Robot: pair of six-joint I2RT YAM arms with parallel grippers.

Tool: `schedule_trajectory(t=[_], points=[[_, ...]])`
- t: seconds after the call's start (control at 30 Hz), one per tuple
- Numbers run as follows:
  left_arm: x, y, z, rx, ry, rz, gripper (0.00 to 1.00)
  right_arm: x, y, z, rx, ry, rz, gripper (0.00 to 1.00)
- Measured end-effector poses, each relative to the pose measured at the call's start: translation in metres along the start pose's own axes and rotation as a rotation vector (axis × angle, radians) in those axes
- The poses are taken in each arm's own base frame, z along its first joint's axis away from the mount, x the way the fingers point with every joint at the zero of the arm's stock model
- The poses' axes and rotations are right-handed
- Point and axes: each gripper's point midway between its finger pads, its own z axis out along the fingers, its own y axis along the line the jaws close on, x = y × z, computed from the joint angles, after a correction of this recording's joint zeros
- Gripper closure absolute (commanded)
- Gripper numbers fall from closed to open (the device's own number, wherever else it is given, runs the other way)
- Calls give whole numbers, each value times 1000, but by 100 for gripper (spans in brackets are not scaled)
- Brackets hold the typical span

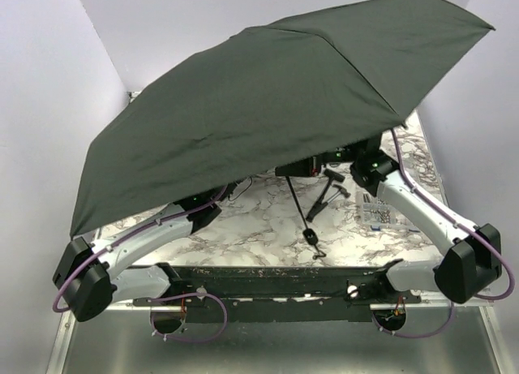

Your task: Put away the umbrella

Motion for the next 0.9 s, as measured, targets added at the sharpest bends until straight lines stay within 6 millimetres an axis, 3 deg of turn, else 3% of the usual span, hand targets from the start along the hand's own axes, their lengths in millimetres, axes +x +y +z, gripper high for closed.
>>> schedule_trajectory(t=[0.03,0.07,0.13,0.2,0.27,0.37,0.5,0.67,0.73,0.77,0.83,0.9], points=[[-1,0,0,-2,-3,1,100,1,0,0,2,-3,17,99],[-1,0,0,0,-5,7,90,2,1,0,0,-1,30,99],[-1,-2,-1,3,-5,10,59,2,3,-1,-6,-1,33,99],[-2,-4,-2,7,-7,12,37,2,8,-2,-14,-3,34,99],[-8,-11,-8,27,-22,9,29,5,15,-4,-39,1,44,99],[-29,-29,-26,78,-83,8,26,16,27,-9,-98,16,67,99],[-57,-48,-39,138,-165,13,29,24,36,-12,-152,43,91,99],[-59,-35,-33,108,-174,17,45,25,43,-14,-189,58,89,99],[-54,-29,-29,92,-162,13,56,26,45,-15,-199,62,82,99],[-53,-26,-27,85,-159,10,66,26,46,-15,-202,64,80,99],[-51,-24,-24,80,-156,10,99,27,47,-16,-204,66,75,99],[-54,-30,-22,100,-164,7,100,29,44,-16,-193,68,79,94]])
